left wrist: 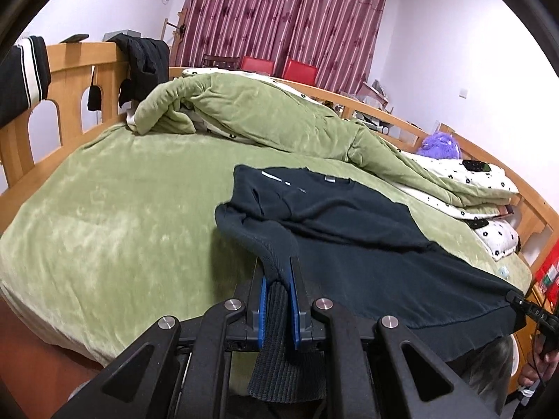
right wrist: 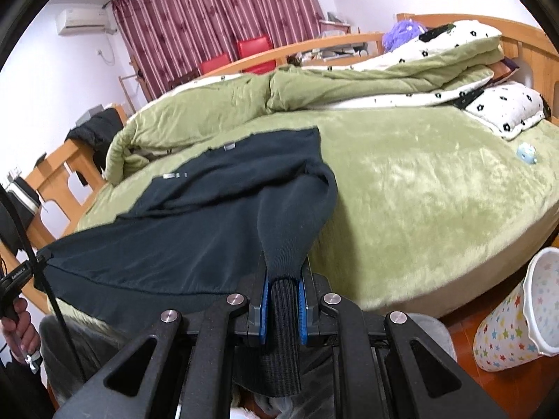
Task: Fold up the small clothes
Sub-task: 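Lift the hem with both grippers and fold it up onto the collar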
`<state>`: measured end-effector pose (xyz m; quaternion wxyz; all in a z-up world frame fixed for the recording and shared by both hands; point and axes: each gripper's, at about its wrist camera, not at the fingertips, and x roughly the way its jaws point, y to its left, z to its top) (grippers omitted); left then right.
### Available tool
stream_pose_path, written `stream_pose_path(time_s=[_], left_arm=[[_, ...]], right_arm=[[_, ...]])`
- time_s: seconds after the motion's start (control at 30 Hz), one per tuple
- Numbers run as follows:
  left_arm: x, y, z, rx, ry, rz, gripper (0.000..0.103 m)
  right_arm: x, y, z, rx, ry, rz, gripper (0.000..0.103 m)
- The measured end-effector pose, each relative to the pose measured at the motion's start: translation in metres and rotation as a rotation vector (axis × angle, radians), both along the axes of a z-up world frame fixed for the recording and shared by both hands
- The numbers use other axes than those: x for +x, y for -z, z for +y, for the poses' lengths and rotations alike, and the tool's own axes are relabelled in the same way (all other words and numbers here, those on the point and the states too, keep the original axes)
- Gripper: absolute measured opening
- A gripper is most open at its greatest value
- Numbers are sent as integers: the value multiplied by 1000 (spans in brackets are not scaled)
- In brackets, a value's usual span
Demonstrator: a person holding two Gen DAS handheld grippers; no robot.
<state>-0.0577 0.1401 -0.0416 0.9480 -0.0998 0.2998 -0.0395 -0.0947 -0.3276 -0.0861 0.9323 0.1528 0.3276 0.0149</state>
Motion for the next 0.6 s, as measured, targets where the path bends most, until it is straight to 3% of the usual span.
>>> stream_pose_path(time_s=[0.6], left_arm=[[96,-60,-9,56,-60,-34,11]], right_arm=[[112,-87,-4,9,44,-89,13]])
